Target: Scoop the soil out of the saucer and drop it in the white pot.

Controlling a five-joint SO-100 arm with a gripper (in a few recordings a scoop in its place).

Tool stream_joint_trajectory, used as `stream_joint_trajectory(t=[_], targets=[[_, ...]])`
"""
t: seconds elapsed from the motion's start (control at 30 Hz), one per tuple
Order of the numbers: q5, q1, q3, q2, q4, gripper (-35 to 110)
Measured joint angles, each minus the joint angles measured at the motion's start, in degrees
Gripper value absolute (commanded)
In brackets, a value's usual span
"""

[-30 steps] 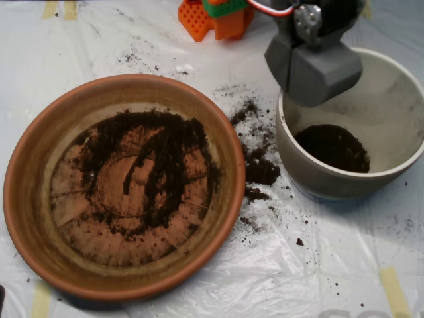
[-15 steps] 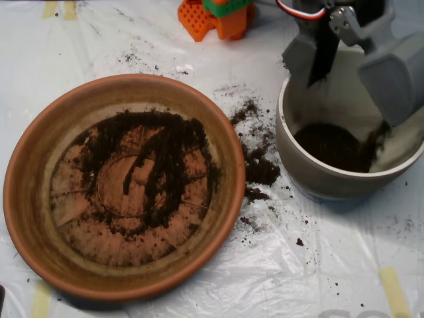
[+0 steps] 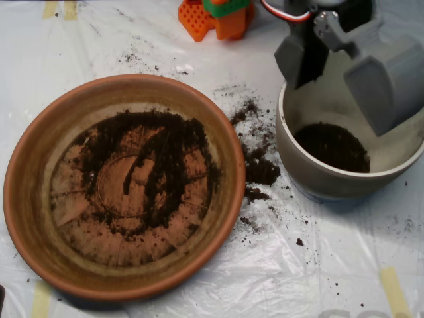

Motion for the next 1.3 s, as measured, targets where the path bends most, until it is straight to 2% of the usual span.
stream_joint_trajectory(t=[0.37,0.6,0.93,1.3], targets=[[5.71,21.27,0.7,8.0,0.53,46],[2.55,32.26,19.25,13.1,-6.77,47],[-4.48,38.32,43.42,12.48,-18.02,53],[-9.14,41.84,38.67,-4.22,-20.21,55]])
